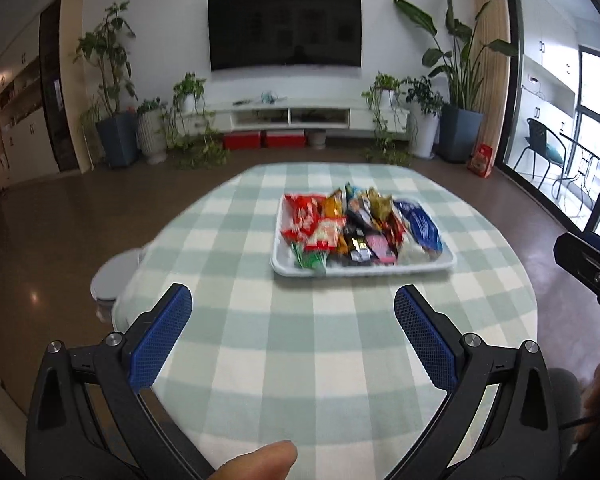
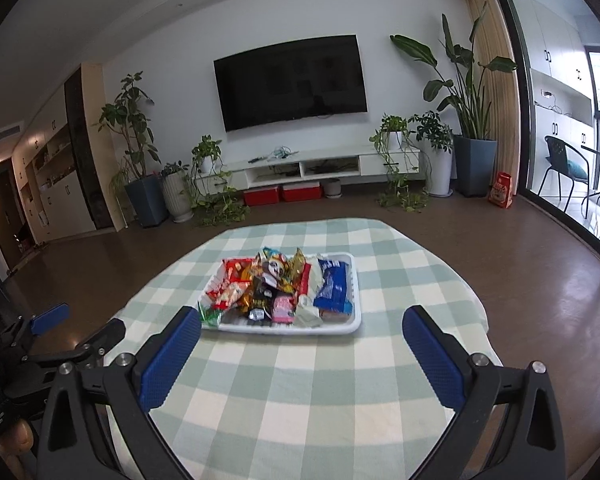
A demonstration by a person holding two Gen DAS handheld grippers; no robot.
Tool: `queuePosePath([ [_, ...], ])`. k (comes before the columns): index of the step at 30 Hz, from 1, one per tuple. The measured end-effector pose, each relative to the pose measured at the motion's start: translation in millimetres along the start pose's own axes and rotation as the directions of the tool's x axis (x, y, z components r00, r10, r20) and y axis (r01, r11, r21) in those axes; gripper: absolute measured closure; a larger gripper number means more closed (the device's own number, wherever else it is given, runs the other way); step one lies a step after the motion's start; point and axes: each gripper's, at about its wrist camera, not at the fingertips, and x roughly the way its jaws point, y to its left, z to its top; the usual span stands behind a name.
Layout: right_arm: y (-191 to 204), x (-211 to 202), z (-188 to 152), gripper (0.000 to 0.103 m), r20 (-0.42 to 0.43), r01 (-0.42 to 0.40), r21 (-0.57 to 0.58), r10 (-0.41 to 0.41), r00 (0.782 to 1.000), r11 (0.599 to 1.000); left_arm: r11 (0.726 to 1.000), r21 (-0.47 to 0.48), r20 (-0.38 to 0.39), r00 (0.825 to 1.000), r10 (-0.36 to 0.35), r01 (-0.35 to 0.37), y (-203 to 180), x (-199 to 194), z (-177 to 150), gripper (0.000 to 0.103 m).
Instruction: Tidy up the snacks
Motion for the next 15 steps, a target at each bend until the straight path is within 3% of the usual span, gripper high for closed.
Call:
queuePosePath([
  [5,-0.4,-0.2,-22.4,0.000,-0.049,0.015,0.014,-0.015,0.999,1.000,1.000,-0.005,-0.064,0.998,-0.021,0.021,-4.6,8.0,-18.2,0.000],
  [15,1.1,3.5,-49.0,0.000,-0.140,0.071,-0.010,-0.072,0.988,0.997,1.000,-0.017,-0.099,0.995,-0.020,0.018,-2.1,30.6,-24.1,0.000],
])
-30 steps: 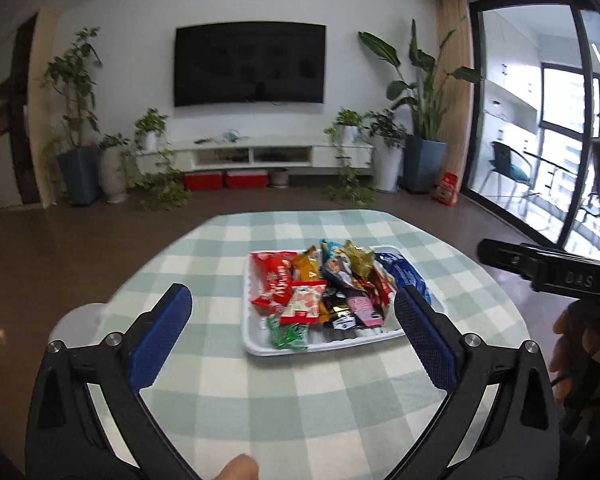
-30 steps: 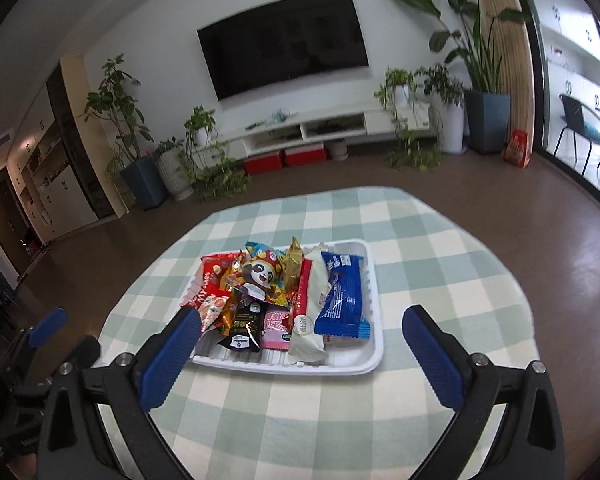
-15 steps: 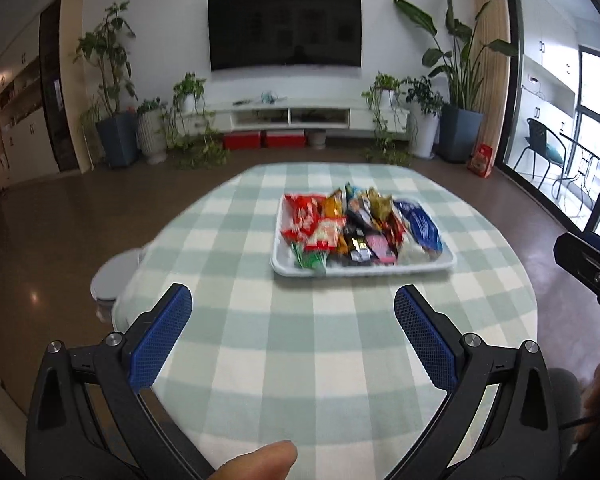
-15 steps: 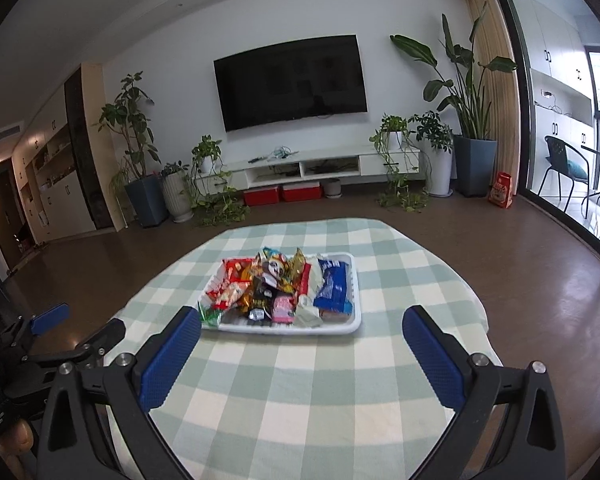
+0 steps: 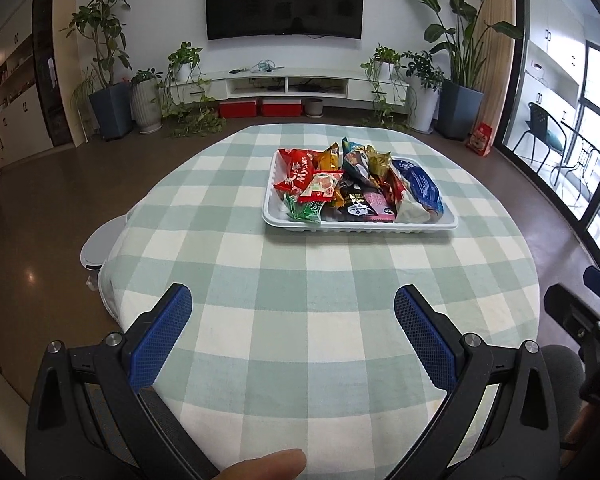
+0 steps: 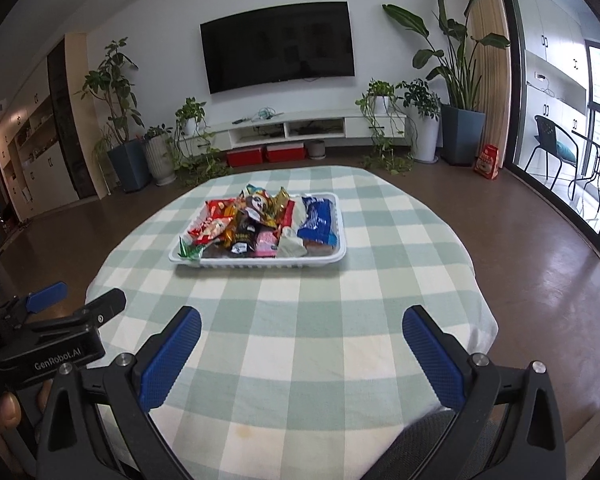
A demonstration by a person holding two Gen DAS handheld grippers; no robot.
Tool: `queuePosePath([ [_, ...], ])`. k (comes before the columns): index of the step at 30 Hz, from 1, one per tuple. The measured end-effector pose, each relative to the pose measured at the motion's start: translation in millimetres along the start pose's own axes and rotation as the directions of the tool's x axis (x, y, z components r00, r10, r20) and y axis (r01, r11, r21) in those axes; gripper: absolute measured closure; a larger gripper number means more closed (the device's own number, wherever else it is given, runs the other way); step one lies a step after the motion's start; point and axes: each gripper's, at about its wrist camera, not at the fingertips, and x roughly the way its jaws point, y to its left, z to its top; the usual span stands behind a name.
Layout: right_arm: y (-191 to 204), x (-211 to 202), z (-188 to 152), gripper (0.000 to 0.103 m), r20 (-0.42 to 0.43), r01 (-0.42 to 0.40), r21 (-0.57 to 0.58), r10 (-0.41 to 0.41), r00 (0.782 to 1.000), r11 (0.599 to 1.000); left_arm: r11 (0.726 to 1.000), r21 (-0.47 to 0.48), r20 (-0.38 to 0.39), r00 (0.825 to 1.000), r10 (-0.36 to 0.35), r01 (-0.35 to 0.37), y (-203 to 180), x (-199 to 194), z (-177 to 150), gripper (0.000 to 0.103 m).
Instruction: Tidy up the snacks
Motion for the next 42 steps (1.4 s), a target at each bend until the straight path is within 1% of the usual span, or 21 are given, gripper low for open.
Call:
queuePosePath([
  [8,9.5,15.6,-14.3,0.000,-0.077,0.003,-0.009,-0.003,0.997,1.000,1.000,-0.013,-0.014,1.000,-0.002,0.002,5.8,9.2,-2.5,0.000],
  [16,11.7,21.2,-19.0,0.000,-0.120,0.007,-0.002,-0.007,0.993,1.000,1.000,-0.009,-0.016,1.000,-0.002,0.002,7.5,13.0,-4.6,0.000],
  [24,10.2,22.9,-20.7,0.000,-0.138,0.009,0.012,-0.007,0.990,1.000,1.000,-0.009,-0.017,1.000,-0.002,0.002,7.5,13.6,-5.5,0.000],
  [42,8.9,24.3,-21.4,0.000,-0.143,0.010,0.015,-0.008,0.990,1.000,1.000,-0.009,-0.018,1.000,-0.003,0.003,6.2,13.6,-5.7,0.000],
])
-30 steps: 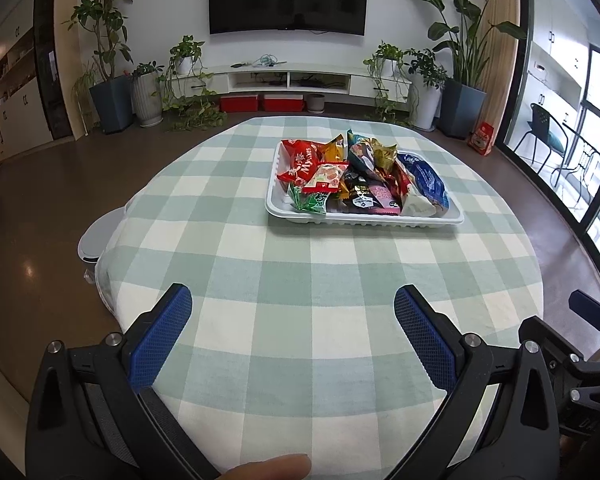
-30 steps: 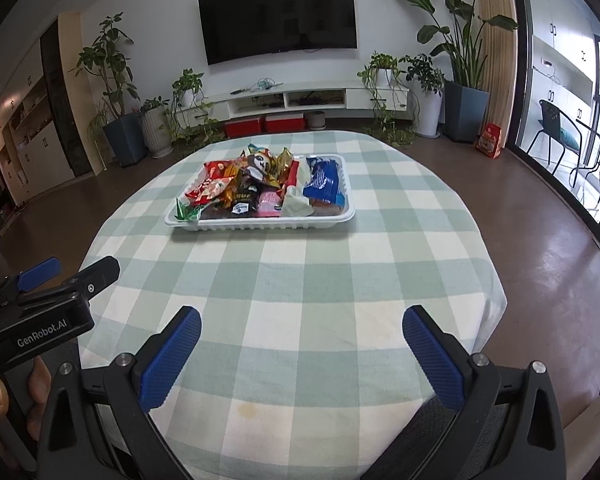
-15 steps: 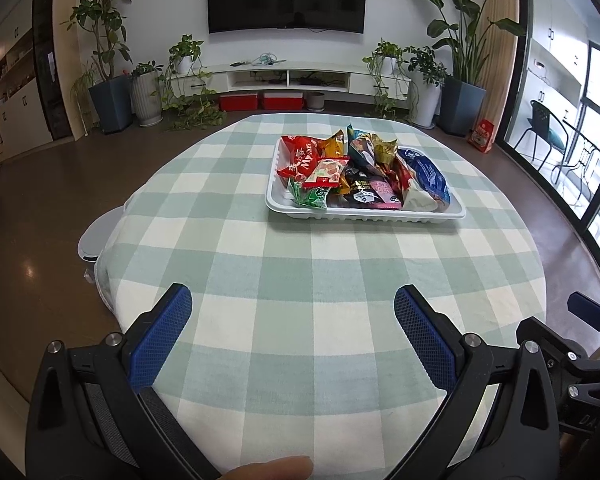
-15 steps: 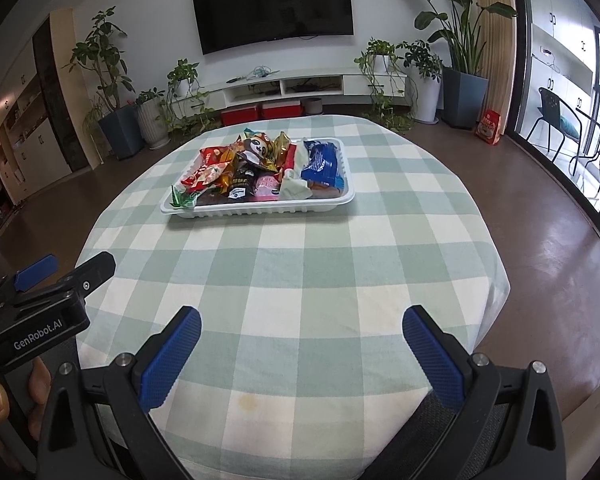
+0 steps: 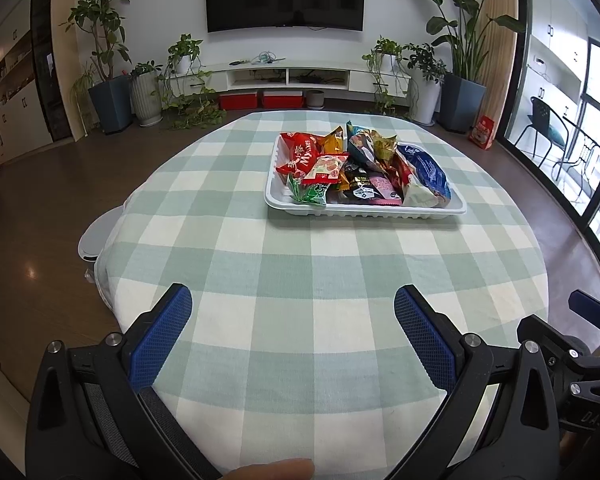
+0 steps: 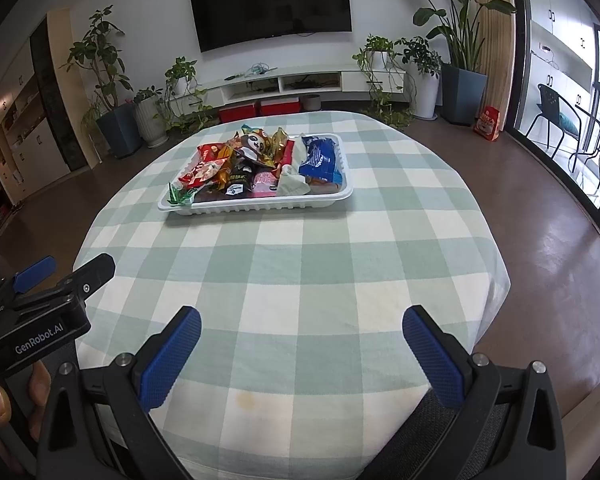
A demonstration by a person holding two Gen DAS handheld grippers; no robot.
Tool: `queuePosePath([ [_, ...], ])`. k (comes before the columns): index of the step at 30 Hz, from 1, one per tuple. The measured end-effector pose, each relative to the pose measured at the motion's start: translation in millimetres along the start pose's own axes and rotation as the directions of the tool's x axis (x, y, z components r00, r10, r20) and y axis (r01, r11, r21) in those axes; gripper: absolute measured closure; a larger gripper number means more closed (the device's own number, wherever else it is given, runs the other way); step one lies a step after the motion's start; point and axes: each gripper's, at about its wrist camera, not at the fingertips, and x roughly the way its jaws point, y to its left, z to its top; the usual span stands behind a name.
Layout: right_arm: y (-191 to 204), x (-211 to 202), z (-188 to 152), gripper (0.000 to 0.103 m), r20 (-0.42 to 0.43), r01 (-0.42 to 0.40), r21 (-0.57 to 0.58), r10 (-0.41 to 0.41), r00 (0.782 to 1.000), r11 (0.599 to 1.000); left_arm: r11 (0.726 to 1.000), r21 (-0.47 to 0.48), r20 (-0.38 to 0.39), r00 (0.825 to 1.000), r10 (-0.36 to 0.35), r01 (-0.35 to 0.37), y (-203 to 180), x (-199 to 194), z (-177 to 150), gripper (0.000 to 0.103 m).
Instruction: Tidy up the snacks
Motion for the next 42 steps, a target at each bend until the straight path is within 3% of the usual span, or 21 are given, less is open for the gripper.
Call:
queuePosePath([
  [42,-3.3,2.3,-6.4,0.000,-0.010,0.004,0.003,-0.004,1.000,1.000,1.000,0.002,-0.001,1.000,0.005,-0.005,1.0,1.9,-1.4,0.000],
])
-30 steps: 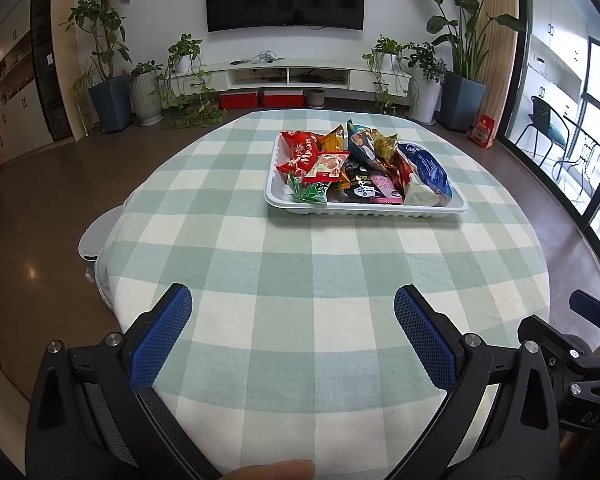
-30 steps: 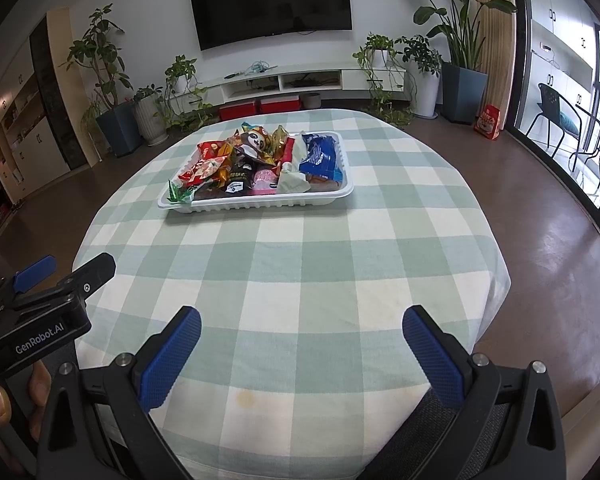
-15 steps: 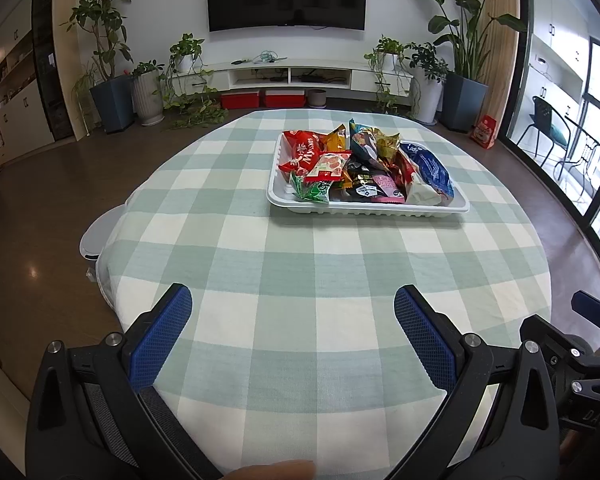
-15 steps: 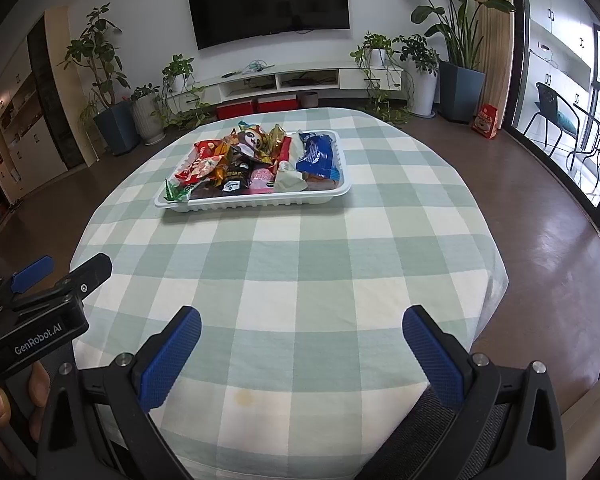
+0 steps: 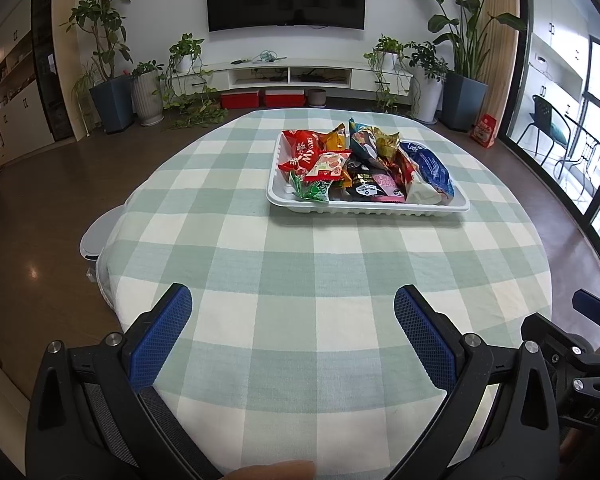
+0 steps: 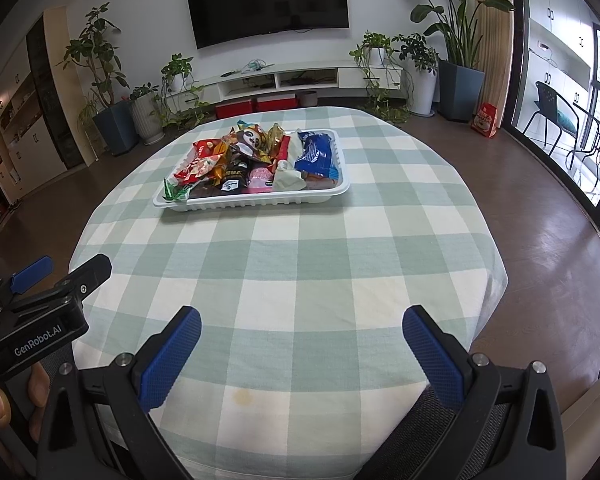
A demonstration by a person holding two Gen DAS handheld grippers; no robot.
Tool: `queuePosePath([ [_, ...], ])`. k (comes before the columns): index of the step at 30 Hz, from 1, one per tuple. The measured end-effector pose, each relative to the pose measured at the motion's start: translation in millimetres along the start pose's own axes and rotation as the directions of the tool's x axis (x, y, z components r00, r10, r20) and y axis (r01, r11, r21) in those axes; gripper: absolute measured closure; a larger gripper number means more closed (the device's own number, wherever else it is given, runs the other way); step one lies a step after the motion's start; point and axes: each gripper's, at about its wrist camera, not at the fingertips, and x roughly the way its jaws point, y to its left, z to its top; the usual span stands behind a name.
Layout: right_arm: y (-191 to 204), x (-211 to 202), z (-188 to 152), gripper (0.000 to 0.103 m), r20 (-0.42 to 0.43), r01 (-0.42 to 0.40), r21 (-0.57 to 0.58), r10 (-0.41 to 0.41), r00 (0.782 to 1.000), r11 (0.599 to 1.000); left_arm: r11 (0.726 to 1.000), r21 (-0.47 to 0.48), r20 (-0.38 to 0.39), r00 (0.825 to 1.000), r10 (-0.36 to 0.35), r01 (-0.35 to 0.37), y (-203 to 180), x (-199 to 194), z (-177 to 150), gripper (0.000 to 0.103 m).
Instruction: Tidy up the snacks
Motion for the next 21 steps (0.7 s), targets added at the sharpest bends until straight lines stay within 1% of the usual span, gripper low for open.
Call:
queuePosePath([
  [21,-1.3,-0.2,-1.9,0.000,-0.004,0.000,-0.001,0.000,1.000,1.000,1.000,0.002,-0.002,1.000,-0.001,0.001,-0.2,0.6,-0.6,0.000],
])
